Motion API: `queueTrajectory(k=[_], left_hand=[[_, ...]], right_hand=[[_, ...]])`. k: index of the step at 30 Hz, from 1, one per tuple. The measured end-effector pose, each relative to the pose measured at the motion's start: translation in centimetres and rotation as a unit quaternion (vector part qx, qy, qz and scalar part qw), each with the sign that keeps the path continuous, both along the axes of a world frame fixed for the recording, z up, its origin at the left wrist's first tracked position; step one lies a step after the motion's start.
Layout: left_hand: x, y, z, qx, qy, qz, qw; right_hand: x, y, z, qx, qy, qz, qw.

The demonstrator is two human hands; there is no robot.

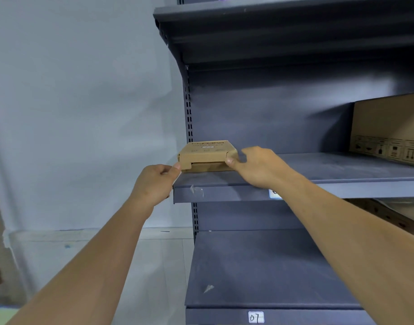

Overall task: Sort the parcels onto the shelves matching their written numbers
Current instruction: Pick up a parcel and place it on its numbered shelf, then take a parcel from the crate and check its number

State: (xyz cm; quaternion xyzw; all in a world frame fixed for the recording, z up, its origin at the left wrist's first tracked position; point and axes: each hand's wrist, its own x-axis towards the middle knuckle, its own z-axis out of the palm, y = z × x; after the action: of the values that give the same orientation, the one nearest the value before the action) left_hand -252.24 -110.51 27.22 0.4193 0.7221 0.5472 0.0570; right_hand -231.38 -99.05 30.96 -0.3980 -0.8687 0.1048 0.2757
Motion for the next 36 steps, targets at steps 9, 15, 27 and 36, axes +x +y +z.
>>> queueTrajectory(k=[9, 15, 27, 36], left_hand=[[3.6, -6.0, -2.0, -0.037, 0.088, 0.046, 0.994], [7.6, -9.7, -4.9, -0.081, 0.129, 0.02, 0.988], [16.5, -11.7, -14.3, -0.214, 0.163, -0.109, 0.957], [24.4, -10.6, -20.0, -0.276, 0.17, -0.176, 0.929]], right_hand=[[3.7, -5.8, -3.1, 0.071, -0.003, -0.053, 0.996], [6.1, -10.6, -6.7, 0.047, -0.012, -0.061, 0.997], [12.4, -15.2, -17.0, -0.116, -0.072, -0.071, 0.988], [20.8, -15.4, -24.6, -0.186, -0.098, -0.1, 0.972]])
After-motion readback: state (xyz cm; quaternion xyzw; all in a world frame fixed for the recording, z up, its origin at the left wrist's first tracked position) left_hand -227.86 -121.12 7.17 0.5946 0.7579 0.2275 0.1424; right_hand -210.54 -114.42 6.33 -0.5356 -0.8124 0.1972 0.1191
